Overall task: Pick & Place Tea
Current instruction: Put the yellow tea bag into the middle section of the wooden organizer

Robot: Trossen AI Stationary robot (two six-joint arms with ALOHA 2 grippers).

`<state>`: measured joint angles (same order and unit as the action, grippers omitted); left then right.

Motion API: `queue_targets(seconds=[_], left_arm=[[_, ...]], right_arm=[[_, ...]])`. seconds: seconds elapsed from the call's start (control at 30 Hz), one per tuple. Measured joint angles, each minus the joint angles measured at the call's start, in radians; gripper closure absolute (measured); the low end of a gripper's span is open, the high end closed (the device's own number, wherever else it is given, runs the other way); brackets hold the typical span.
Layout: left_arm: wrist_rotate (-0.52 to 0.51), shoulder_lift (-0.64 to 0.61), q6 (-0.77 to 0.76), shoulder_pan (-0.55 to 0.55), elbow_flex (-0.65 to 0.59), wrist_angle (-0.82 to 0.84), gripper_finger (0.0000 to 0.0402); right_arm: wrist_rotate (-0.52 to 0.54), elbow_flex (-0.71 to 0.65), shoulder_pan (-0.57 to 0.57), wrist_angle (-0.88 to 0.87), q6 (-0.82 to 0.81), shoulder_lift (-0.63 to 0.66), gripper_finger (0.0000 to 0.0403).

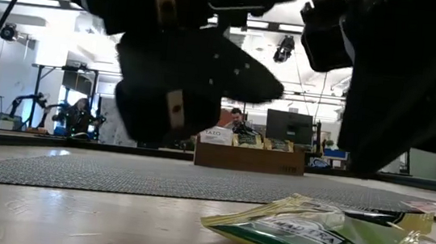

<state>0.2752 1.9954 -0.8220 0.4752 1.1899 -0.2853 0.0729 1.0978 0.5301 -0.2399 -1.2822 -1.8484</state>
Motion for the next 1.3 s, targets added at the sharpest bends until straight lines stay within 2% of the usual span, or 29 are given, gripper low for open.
queue_targets(seconds=[0.17, 0.3, 0.57, 0.93, 1.17, 1.3], left_arm=[[-0.016, 0.052, -0.076, 0.015, 0.028, -0.066, 0.0278], [-0.07, 0.084, -0.103, 0.013, 0.051, -0.083, 0.0278], [-0.077, 0.166, -0.153, 0.014, 0.101, -0.085, 0.0278], [-0.091, 0.178, -0.164, 0.013, 0.103, -0.078, 0.0278], [-0.093, 0.179, -0.139, 0.019, 0.104, -0.029, 0.0278], [-0.135, 0.178, -0.135, 0.021, 0.104, -0.001, 0.0278]], right_arm=[[-0.031, -0.06, 0.0, 0.061, -0.019, -0.001, 0.0271], [-0.049, -0.098, 0.0, 0.152, -0.011, 0.0, 0.0271], [-0.054, -0.092, 0.0, 0.147, 0.056, 0.017, 0.027], [-0.056, -0.092, -0.003, 0.187, 0.113, 0.029, 0.0255], [-0.099, -0.092, -0.022, 0.235, 0.135, 0.01, 0.0259], [-0.108, -0.092, -0.022, 0.229, 0.141, 0.005, 0.0258]])
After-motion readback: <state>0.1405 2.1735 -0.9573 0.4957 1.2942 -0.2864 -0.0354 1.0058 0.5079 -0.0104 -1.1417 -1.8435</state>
